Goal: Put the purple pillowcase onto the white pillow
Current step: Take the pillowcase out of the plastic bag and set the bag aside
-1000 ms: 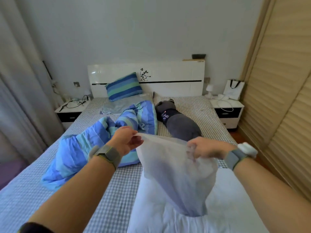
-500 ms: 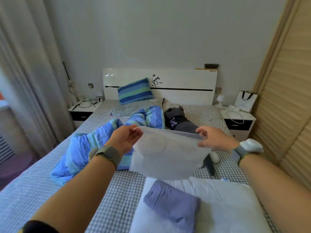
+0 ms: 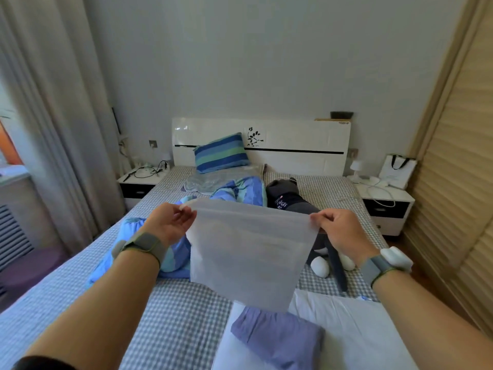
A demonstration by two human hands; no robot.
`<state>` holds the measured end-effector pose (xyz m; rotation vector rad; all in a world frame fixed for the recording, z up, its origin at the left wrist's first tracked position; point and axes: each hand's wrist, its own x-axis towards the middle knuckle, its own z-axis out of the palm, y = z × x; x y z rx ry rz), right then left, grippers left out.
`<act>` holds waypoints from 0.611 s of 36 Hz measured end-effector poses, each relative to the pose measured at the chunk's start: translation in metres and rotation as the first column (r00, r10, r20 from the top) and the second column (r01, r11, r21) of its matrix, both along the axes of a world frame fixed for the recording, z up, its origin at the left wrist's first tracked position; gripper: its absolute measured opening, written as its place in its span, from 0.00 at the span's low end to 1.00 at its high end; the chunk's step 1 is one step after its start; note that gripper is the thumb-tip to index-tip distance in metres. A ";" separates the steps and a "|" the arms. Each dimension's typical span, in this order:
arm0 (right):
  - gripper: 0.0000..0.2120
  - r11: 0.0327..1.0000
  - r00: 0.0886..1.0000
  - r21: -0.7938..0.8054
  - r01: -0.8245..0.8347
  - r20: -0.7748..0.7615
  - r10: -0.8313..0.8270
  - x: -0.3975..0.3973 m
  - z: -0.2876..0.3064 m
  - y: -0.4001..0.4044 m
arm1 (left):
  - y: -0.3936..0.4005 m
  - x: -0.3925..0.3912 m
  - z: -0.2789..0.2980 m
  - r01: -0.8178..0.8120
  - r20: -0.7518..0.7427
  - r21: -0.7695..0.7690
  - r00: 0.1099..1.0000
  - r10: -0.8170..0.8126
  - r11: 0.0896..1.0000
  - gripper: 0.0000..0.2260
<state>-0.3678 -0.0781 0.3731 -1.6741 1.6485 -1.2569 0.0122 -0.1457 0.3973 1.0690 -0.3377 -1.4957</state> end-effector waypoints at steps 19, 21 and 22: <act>0.04 0.921 0.904 -0.072 -0.384 -0.235 0.358 0.059 0.071 -0.003 | 0.039 -0.136 0.030 0.843 0.994 -0.096 0.051 0.099 0.529 0.08; 0.12 0.888 0.891 0.093 -0.450 -0.015 0.454 0.035 0.071 0.001 | 0.035 -0.138 0.030 0.817 0.987 -0.162 0.127 0.102 0.553 0.10; 0.17 0.840 0.861 0.214 -0.498 0.011 0.508 0.025 0.068 0.002 | 0.032 -0.129 0.029 0.793 0.980 -0.199 0.160 0.118 0.576 0.10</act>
